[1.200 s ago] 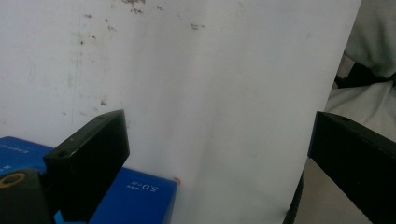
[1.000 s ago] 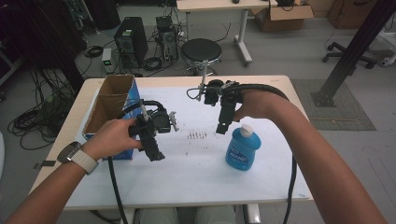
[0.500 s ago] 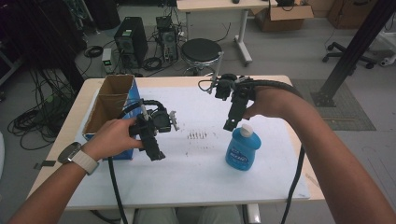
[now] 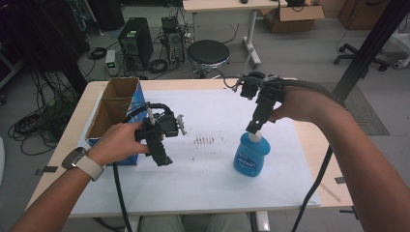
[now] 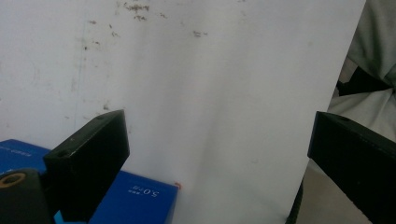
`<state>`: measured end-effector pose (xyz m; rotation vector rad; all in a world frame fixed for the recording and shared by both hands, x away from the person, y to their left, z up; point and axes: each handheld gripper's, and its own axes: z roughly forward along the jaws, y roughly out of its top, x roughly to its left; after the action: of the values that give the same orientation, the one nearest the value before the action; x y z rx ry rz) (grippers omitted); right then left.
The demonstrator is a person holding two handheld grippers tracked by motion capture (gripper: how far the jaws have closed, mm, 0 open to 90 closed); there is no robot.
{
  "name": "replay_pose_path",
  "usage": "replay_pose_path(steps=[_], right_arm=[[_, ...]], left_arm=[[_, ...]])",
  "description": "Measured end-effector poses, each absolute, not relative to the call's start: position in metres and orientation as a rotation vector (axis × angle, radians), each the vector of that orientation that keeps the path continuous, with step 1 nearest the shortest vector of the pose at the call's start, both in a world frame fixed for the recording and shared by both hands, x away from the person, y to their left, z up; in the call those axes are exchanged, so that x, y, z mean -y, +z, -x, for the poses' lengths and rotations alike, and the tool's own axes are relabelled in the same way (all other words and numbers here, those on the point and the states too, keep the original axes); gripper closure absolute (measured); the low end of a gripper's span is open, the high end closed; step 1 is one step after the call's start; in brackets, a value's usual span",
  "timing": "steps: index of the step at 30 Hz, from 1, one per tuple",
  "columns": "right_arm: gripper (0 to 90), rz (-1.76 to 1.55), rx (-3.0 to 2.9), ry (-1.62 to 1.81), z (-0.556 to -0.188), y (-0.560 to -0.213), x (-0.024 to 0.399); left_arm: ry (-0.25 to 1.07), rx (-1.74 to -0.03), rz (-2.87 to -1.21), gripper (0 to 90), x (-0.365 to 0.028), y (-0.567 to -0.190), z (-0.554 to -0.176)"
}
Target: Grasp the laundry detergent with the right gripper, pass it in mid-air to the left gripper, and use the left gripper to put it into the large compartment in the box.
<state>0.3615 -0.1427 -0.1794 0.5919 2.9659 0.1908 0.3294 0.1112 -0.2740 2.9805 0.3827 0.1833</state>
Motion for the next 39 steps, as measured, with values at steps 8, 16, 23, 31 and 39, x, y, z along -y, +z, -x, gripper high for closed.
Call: replay_pose_path(steps=[8, 16, 23, 31, 39], right_arm=[[5.5, -0.679, -2.95, 0.192, -0.357, -0.179, 0.169], [5.7, -0.753, -2.942, 0.221, -0.351, -0.18, 0.191], [5.6, -0.8, -2.945, 0.256, -0.345, -0.186, 0.204], [5.8, -0.82, -2.959, 0.273, -0.339, -0.197, 0.21], [5.9, -0.818, -2.957, 0.338, -0.334, -0.204, 0.212]], left_arm=[[0.19, -0.381, -2.981, 5.9, -0.11, -0.271, -0.33], [0.191, -0.382, -2.98, 5.9, -0.108, -0.271, -0.33], [0.191, -0.381, -2.979, 5.9, -0.107, -0.271, -0.33], [0.192, -0.38, -2.98, 5.9, -0.106, -0.271, -0.331], [0.19, -0.381, -2.978, 5.9, -0.106, -0.27, -0.331]])
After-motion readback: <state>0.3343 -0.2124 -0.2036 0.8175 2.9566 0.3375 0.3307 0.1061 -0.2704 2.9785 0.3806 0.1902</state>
